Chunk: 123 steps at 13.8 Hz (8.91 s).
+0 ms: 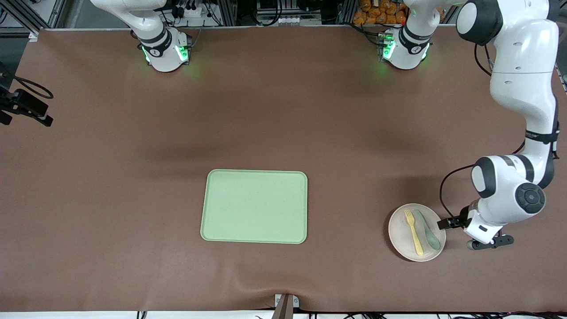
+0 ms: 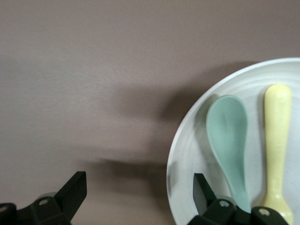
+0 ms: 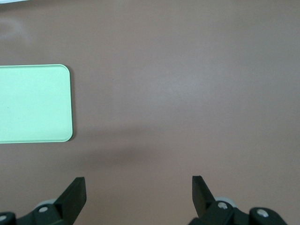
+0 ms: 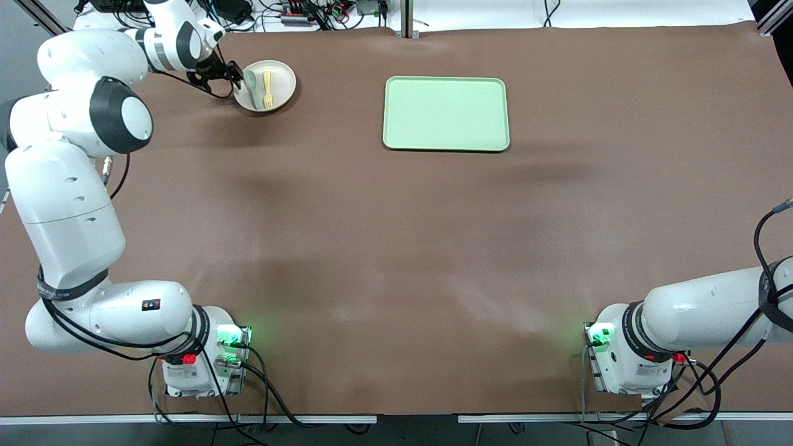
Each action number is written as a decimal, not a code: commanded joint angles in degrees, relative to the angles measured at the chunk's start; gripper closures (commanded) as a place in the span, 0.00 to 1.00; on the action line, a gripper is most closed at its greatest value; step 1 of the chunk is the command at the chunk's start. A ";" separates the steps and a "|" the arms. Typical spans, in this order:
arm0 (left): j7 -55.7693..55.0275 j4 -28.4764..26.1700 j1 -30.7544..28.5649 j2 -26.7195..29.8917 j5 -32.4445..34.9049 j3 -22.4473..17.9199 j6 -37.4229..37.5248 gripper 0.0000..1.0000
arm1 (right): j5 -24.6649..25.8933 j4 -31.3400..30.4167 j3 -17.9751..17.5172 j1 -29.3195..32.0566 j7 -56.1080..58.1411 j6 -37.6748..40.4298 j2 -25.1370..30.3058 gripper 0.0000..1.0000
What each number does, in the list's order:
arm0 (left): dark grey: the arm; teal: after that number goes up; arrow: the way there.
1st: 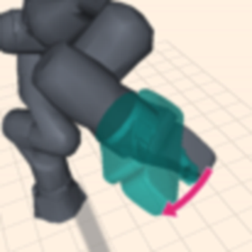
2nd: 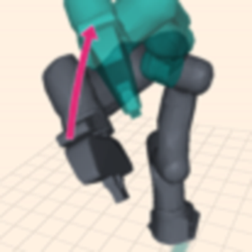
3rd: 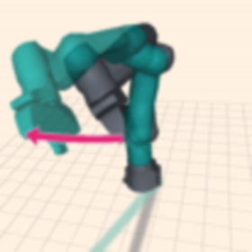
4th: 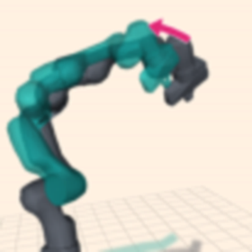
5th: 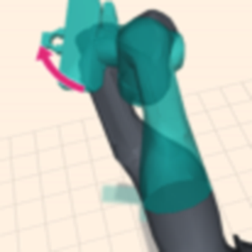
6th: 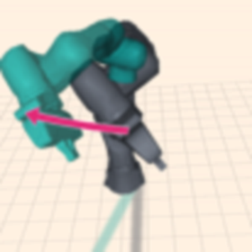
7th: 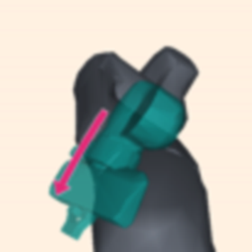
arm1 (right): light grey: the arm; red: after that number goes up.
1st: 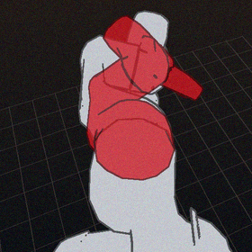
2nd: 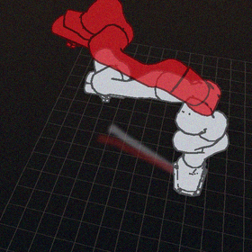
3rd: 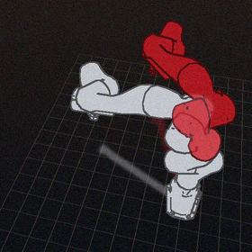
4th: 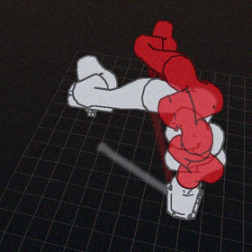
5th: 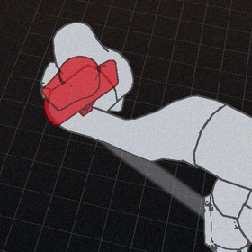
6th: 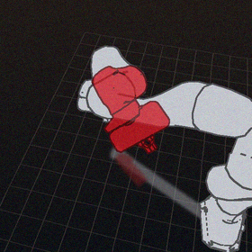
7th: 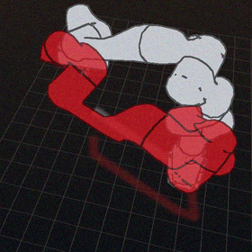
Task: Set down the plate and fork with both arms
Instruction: 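Grasp the plate rim with the left gripper and lift it, then carry the plate with the left gripper and lower it onto the tray, then hold the plate with the left gripper while the right gripper reaches the fork, then grasp the yellow fork with the right gripper while the left gripper withdraws, then lift the fork with the right gripper and lay it beside the plate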
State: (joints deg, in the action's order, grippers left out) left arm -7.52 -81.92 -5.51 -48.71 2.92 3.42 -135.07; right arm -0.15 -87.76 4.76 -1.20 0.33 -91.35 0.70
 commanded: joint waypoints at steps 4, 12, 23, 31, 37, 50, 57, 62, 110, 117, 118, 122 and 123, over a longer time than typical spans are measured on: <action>-0.30 1.32 0.15 -1.13 0.77 -0.08 -0.55 0.00 | -1.08 0.66 -0.45 0.85 0.37 0.29 -0.35 0.00; -4.25 1.32 3.40 -1.83 0.86 0.01 -0.55 0.98 | -1.08 0.66 -0.45 0.85 0.37 0.29 -0.35 0.00; 2.85 1.67 2.70 0.28 0.86 0.53 2.43 1.00 | -0.91 0.83 -0.36 1.11 0.55 0.29 -1.67 0.00; 4.09 1.76 2.35 2.30 0.42 11.94 5.69 1.00 | -0.91 0.83 -0.28 1.20 0.64 0.29 -2.37 0.00; 3.30 5.71 5.76 1.60 -5.11 20.31 5.87 1.00 | -0.99 1.01 -0.19 1.20 0.37 0.03 -2.98 0.00; -9.18 10.55 26.25 -6.83 -9.77 16.09 -10.65 1.00 | -1.00 1.01 -0.36 0.41 0.20 -0.06 -5.36 0.00; -11.20 10.72 28.54 -8.95 -9.69 14.77 -13.91 1.00 | -3.97 1.01 -0.45 -1.25 -1.46 -2.43 -9.22 0.00; -11.38 10.72 30.47 -10.35 -9.77 12.76 -14.78 1.00 | -5.30 1.27 -4.31 -5.73 -21.46 -8.31 -14.40 0.00; 3.46 2.56 3.47 44.74 -1.95 6.36 54.12 0.00 | 4.72 19.63 -7.13 -30.79 -48.67 -33.04 -54.76 1.00; 8.40 -2.46 8.85 48.09 -2.48 -1.14 53.68 0.00 | 4.19 24.57 -13.71 -18.69 -38.06 -23.00 -51.77 1.00; 8.31 -2.46 8.85 48.00 -2.48 -1.14 53.68 0.00 | 4.28 24.13 -14.68 -16.83 -35.51 -22.30 -51.42 1.00; 7.78 -2.46 8.67 48.00 -2.57 -1.14 51.92 0.00 | 5.33 18.43 -14.78 -14.62 -31.71 -24.56 -51.33 1.00; 8.04 -2.37 8.59 48.00 -2.57 -1.14 52.09 0.00 | 5.42 16.93 -14.78 -14.44 -31.62 -26.23 -51.24 1.00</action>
State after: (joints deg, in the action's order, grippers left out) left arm 0.26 -82.88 2.85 -2.27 0.15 2.65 -82.07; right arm 3.73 -66.36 -8.56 -16.44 -31.66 -114.47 -51.71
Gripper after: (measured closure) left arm 0.000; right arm 0.846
